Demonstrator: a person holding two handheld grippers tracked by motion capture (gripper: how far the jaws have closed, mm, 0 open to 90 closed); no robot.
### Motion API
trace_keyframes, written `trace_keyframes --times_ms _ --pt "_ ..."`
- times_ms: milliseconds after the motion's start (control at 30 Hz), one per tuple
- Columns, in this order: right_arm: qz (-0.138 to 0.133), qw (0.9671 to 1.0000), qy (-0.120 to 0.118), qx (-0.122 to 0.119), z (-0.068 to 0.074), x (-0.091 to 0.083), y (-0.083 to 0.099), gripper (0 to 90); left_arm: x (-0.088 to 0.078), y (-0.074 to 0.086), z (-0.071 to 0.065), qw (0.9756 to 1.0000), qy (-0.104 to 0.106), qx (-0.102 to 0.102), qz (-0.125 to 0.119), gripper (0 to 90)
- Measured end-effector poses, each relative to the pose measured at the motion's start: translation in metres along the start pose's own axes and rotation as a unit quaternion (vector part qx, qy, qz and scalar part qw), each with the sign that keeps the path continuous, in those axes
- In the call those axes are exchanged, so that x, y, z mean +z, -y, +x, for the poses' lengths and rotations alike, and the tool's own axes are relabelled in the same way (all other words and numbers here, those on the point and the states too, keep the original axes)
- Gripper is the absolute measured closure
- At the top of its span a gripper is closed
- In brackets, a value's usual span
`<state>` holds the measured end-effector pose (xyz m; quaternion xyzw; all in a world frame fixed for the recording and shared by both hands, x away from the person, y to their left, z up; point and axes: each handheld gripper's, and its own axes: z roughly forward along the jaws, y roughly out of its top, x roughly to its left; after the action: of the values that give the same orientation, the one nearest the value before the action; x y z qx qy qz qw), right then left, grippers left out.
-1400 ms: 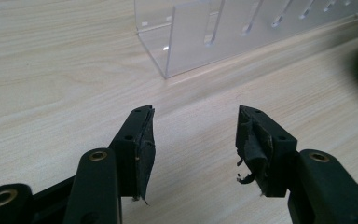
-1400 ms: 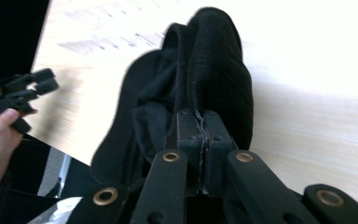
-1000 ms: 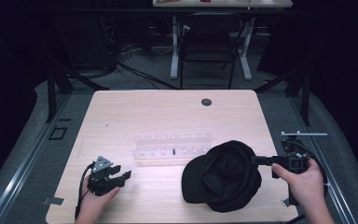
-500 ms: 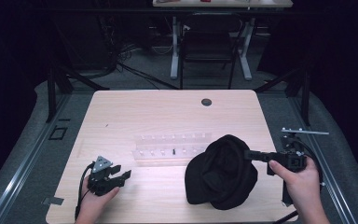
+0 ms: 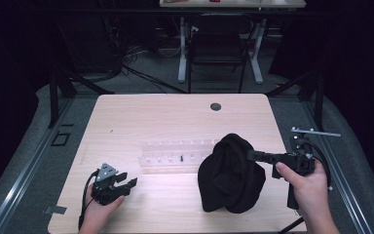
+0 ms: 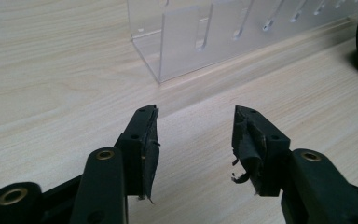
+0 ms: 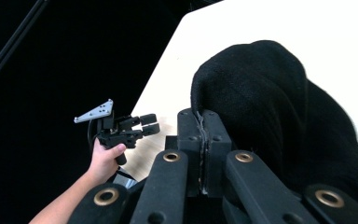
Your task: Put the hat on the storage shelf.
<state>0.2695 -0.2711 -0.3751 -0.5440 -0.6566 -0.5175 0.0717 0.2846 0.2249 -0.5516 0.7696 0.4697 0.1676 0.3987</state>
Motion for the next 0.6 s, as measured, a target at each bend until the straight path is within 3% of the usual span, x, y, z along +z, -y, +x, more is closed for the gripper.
trace_keyframes --times_ms 400,467,600 --pt "-0.025 0.9996 -0.003 -0.011 0.016 -0.009 -0.014 88.9 0.001 -0.001 -0.005 0.9999 0.014 0.005 -0.004 50.6" --pt "-0.029 0.9995 -0.001 -0.013 0.019 -0.01 -0.017 88.9 0.0 -0.002 -0.006 0.9996 0.02 0.017 -0.006 54.6" --pt "-0.043 0.999 -0.007 -0.014 0.022 -0.012 -0.022 88.9 -0.001 -0.004 -0.012 0.9994 0.022 0.023 -0.015 54.8"
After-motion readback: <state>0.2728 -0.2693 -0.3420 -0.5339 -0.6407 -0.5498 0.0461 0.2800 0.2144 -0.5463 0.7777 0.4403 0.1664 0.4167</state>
